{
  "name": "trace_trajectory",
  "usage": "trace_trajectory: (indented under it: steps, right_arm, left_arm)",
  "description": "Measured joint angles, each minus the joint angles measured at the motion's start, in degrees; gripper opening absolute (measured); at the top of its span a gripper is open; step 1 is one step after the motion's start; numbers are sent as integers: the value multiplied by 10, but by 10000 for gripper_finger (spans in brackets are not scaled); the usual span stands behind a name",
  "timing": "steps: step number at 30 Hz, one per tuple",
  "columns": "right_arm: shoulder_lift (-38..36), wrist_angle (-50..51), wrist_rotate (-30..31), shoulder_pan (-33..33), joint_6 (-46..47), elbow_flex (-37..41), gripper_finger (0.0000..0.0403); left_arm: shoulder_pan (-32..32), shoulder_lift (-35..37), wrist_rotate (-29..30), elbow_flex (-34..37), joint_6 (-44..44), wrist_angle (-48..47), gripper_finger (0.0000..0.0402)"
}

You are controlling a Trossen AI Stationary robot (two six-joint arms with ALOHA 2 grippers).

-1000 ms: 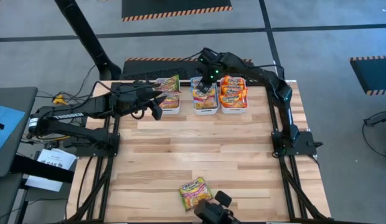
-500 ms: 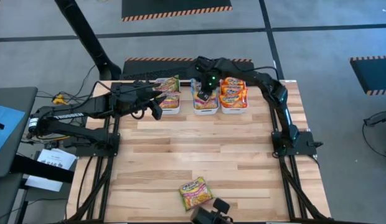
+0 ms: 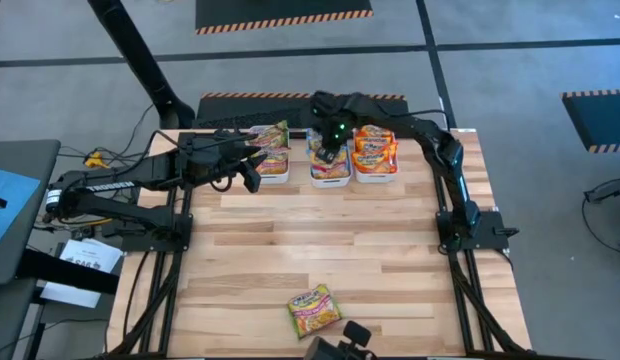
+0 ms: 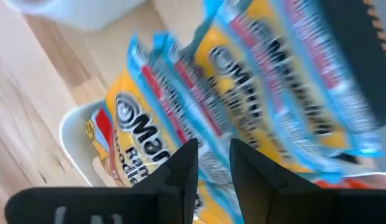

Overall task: Sort Maruchan noodles
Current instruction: Put the blue noodle pack into the middle white bin, then put the green noodle pack into the left white bin

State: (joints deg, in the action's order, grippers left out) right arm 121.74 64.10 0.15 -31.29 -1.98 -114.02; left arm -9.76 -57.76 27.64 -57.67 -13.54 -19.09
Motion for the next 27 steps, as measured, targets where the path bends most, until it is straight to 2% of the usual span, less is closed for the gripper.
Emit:
trace_trajectory:
  steps: [9,13,15,19,23,27]
  right_arm:
    - [-1,167,-1,-10,-15,-125,116]
    - [-2,235,-6,1,-10,-168,116]
    - [-5,261,-30,7,1,-177,116]
    - [-33,259,-90,29,24,-162,116]
    - [-83,258,-95,66,53,-124,116]
    - [-152,237,-93,113,100,-45,116]
  left_arm:
    - [0,0,-8,0,-20,-13,117]
    - [0,0,-59,0,-22,-5,117]
    - [0,0,-82,0,-21,-6,117]
    - [1,1,-130,0,-26,-10,117]
    - [13,1,-166,0,-23,-22,117]
    - [35,1,-174,0,-23,-42,117]
